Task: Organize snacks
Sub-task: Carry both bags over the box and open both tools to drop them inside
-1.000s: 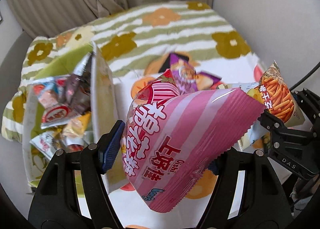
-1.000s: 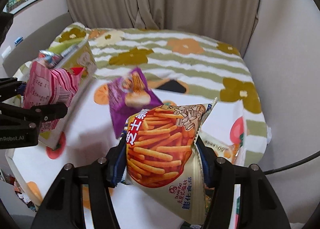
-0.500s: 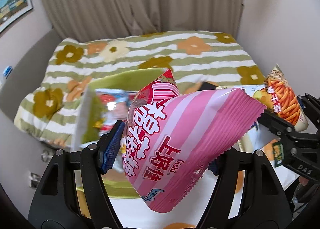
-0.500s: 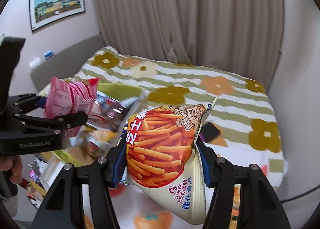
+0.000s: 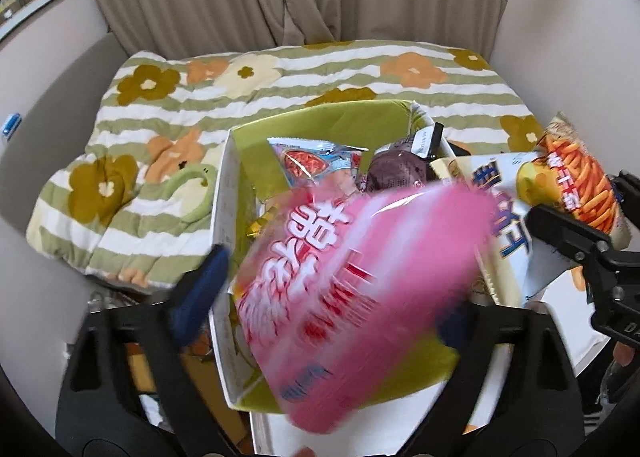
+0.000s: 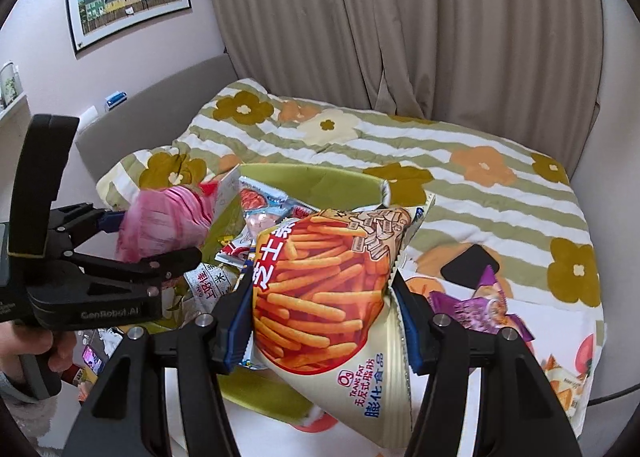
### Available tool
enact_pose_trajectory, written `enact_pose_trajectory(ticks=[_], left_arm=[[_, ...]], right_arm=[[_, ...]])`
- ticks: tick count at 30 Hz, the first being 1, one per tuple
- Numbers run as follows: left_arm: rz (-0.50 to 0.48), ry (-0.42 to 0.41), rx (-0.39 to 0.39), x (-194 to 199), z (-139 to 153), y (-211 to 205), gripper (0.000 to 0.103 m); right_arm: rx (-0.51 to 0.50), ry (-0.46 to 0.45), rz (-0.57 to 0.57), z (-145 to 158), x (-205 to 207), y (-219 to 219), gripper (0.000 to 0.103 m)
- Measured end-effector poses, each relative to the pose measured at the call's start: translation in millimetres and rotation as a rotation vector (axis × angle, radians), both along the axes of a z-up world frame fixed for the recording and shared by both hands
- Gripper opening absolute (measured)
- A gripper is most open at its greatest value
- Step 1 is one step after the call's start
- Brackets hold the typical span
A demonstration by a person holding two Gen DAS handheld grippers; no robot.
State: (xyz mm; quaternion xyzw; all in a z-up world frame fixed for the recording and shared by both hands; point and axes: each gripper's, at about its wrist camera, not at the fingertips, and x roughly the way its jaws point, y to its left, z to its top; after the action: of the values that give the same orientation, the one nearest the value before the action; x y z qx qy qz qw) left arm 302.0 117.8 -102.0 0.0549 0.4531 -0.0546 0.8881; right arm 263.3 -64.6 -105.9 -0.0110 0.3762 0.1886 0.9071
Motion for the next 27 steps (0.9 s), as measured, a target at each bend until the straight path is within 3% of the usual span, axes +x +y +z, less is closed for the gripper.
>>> enact_pose_trajectory(ticks=[5,11,20,27], left_arm=[[-0.036,0.019,-0.052,-2,-10,20,0.103],[-0.012,0.027,-0.069,-13,-20,44,0.103],[0.012,0.041,-0.094,-16,-32,63,0.103],[0.044,0.039,-0.104,-18,-33,76,0.103]], right_arm=[[0.001,0.04,-0.05,-15,5,8,0.056],[-0.005,0.066,-0.096,-26,0,14,0.056],[-0.047,0.048,-0.073,-14,6,39,0.056],[0.013,0.036,-0.017,-11,34,62,0.062]])
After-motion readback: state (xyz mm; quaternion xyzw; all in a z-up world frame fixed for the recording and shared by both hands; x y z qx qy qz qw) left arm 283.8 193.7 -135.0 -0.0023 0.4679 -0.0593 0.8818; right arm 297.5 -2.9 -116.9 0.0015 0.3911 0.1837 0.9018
